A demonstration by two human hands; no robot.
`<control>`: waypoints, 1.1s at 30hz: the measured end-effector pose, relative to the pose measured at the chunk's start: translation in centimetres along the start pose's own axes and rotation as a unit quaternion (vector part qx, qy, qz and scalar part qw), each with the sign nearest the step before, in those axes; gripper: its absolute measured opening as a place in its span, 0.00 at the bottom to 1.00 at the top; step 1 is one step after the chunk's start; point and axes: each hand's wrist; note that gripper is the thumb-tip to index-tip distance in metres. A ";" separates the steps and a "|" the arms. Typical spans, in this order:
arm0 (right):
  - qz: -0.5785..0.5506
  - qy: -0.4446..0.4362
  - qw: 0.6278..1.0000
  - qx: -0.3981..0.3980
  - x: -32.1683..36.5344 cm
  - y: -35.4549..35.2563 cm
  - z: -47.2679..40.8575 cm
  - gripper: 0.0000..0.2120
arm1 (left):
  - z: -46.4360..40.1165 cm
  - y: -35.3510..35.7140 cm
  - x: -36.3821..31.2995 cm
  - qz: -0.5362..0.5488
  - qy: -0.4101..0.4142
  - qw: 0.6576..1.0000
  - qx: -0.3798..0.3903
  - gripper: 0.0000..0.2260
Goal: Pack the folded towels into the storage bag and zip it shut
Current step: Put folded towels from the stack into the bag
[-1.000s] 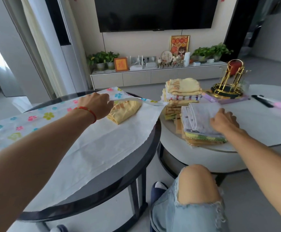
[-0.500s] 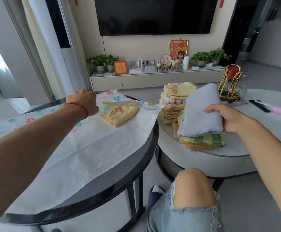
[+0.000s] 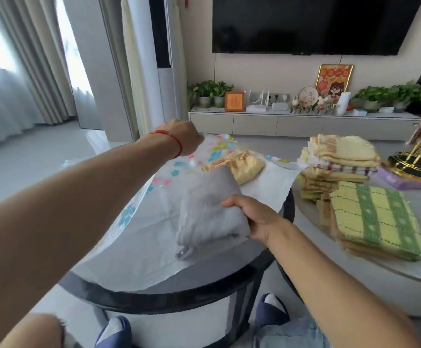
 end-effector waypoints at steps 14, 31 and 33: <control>-0.004 -0.036 0.972 -0.233 -5.3 5.6 -13.1 0.21 | -0.3 0.0 0.8 -0.013 0.044 0.999 -0.012 0.19; 0.765 -0.201 0.611 -0.035 -5.5 8.5 -13.9 0.28 | 0.1 1.4 0.8 -0.022 0.080 0.996 -0.029 0.19; 0.750 -0.192 0.633 0.014 -4.5 8.0 -15.0 0.30 | 0.2 1.4 0.7 -0.023 0.086 0.996 -0.023 0.20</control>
Point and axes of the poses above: each hand's wrist, its own z-axis away from the middle knuckle, its own y-axis out of the palm, x = y × z, and after that the axes turned 8 degrees about -y, right-handed
